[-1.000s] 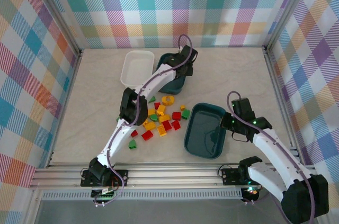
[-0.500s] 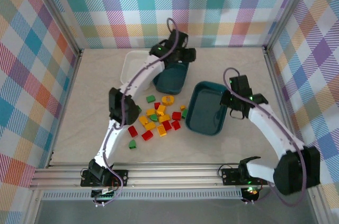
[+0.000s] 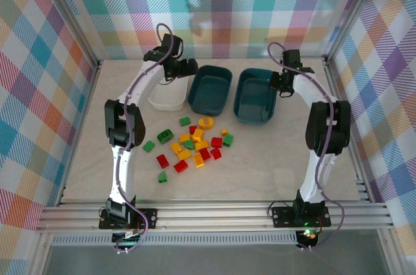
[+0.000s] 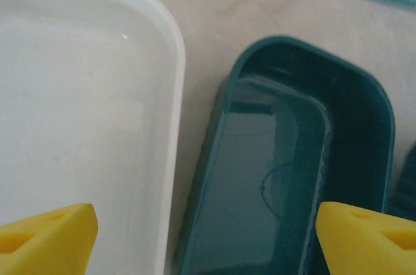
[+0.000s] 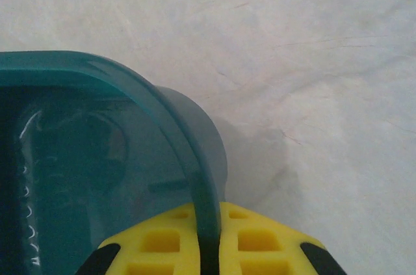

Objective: Sort the legos into containers by color

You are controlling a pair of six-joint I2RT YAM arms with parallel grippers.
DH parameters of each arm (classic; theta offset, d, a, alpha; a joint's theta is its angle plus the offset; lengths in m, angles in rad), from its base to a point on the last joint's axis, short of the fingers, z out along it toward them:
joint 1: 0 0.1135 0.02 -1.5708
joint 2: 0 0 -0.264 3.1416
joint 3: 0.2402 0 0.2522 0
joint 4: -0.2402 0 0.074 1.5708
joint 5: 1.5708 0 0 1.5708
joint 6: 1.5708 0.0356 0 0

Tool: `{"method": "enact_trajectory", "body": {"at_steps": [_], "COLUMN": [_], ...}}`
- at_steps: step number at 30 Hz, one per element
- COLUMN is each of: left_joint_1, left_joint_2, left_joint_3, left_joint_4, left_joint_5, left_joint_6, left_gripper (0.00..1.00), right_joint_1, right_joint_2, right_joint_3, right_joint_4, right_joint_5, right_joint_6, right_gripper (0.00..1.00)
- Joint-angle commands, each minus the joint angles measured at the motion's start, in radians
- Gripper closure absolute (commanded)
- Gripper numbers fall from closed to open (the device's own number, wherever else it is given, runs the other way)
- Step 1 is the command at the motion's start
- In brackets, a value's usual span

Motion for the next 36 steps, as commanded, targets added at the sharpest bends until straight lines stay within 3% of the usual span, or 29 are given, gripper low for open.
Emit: {"method": "enact_trajectory", "body": {"at_steps": [1,5,18,25,36], "left_joint_1": [-0.004,-0.001,-0.029,-0.051,-0.050], "left_joint_2": [0.011,0.048,0.017,-0.034,-0.180], "left_joint_3": [-0.033,-0.053,-0.209,-0.280,-0.378], "left_joint_4": [0.043,0.076,0.241,0.278,0.290], "left_joint_5": [0.058,0.121,0.289,0.272,0.128], "left_joint_6": [0.012,-0.002,-0.132,-0.156,-0.203], "left_gripper": [0.10,0.03,0.01,0.01,0.00], "right_joint_1": [0.000,0.001,0.015,0.015,0.008], "right_joint_2": [0.049,0.111,0.242,0.255,0.162], "right_joint_3": [0.057,0.121,0.322,0.389,0.419], "right_joint_4": [-0.058,-0.077,-0.135,-0.171,-0.223], "right_joint_5": [-0.106,-0.170,-0.192,-0.160,-0.068], "right_joint_6": [-0.044,-0.010,0.070,0.057,0.036], "right_gripper": [1.00,0.96,0.80,0.57,0.37]}}
